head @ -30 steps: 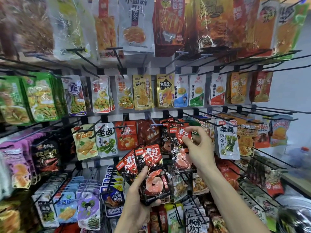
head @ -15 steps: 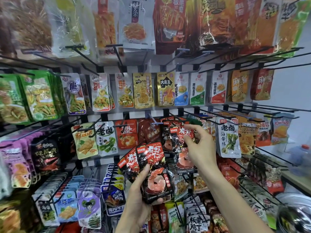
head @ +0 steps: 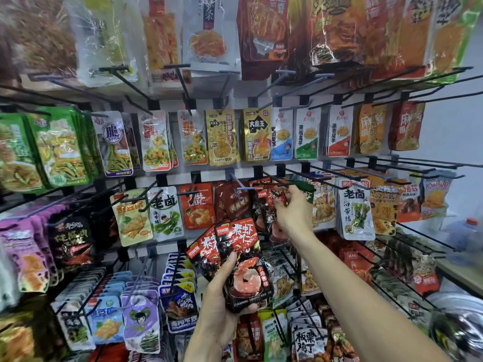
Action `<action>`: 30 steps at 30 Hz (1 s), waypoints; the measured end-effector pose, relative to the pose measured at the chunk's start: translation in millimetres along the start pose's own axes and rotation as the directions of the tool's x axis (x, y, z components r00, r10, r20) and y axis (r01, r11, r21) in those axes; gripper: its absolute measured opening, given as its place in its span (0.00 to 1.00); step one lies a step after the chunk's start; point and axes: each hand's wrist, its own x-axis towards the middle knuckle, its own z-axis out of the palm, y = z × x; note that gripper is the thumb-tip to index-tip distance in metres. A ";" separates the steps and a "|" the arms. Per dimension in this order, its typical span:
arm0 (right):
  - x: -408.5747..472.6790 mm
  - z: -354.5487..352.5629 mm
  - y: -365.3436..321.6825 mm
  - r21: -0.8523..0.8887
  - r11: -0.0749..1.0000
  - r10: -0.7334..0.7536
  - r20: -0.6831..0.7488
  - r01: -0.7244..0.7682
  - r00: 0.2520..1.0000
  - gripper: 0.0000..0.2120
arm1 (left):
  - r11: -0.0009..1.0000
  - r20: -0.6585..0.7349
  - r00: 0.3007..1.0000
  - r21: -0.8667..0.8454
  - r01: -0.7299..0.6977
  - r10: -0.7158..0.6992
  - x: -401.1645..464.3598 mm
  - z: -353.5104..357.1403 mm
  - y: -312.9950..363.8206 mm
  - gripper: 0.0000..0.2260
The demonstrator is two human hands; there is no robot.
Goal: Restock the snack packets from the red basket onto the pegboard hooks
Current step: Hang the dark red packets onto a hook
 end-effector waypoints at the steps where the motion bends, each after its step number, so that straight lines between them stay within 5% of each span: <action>1: 0.4 0.2 1.4 -0.011 1.000 -0.001 0.002 0.001 1.000 0.13 | 1.000 0.001 1.000 -0.004 0.003 -0.003 -0.4 0.3 0.3 0.18; 5: -11.9 -11.5 7.3 -0.051 0.998 -0.036 -0.040 0.034 0.999 0.16 | 1.000 0.008 1.000 0.012 0.020 -0.020 -0.1 2.5 -1.7 0.20; 9: -48.6 -32.1 5.0 0.115 0.992 -0.034 -0.087 0.044 0.996 0.07 | 0.999 0.023 1.000 0.039 0.019 -0.020 2.9 4.7 -3.4 0.16; 12: -77.0 -41.8 -3.6 0.295 0.955 0.016 0.079 -0.039 0.997 0.17 | 0.997 0.042 0.999 0.077 0.028 -0.032 4.2 9.4 -3.5 0.15; 16: -90.6 -37.5 -0.5 0.314 0.942 0.039 0.240 -0.116 0.970 0.23 | 0.994 0.079 0.997 0.110 0.011 -0.020 4.9 17.7 -3.6 0.15; 22: -87.1 -45.0 4.5 0.503 0.859 0.036 0.122 -0.092 0.992 0.20 | 0.998 0.099 0.995 0.056 -0.001 -0.004 12.2 18.9 3.2 0.22; 30: -58.6 -52.5 4.0 0.444 0.894 -0.058 0.002 0.052 0.998 0.11 | 0.998 0.039 0.997 0.002 -0.067 0.067 8.7 7.2 12.4 0.18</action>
